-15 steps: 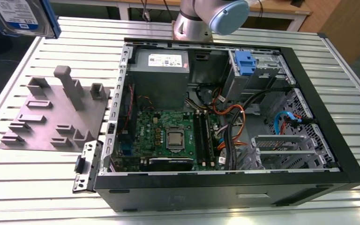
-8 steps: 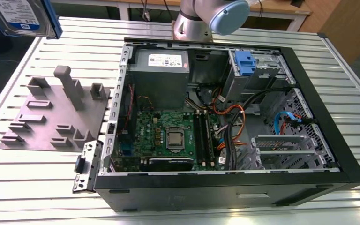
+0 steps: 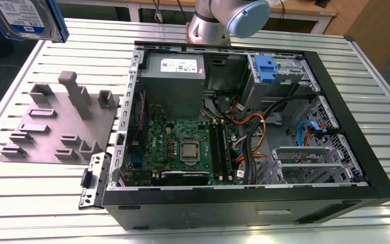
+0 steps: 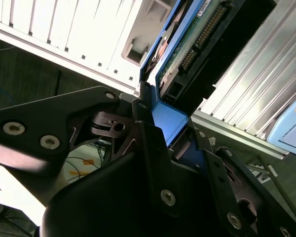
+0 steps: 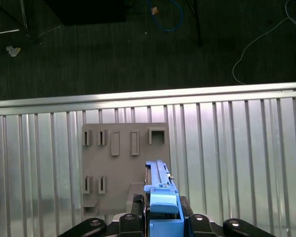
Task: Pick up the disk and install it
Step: 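Pick up the disk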
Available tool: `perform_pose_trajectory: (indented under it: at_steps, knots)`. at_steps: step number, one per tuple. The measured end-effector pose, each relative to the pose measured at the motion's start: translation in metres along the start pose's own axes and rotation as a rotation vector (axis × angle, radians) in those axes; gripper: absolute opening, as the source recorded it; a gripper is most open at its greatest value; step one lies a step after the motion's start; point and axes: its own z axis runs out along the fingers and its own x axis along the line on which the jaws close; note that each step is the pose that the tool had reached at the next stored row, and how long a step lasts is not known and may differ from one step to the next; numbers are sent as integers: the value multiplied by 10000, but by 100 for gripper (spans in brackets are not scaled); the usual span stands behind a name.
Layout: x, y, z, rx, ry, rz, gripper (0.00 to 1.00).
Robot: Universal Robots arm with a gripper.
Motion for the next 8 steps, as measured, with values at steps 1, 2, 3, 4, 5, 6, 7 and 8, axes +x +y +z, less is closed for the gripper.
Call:
perform_pose_trajectory:
  at_steps: [1, 2, 3, 4, 5, 6, 7, 8]
  knots:
    - [0, -3, -1, -1, 1, 0, 36]
    - [1, -7, -1, -1, 0, 0, 36]
    - [2, -11, 0, 0, 0, 0, 36]
    - [2, -13, 0, 0, 0, 0, 36]
    - [3, -17, -1, 0, 0, 0, 36]
    - [3, -20, -1, -1, 1, 0, 36]
    - [4, -23, -1, -1, 1, 0, 36]
    - [4, -26, -1, 0, 0, 0, 36]
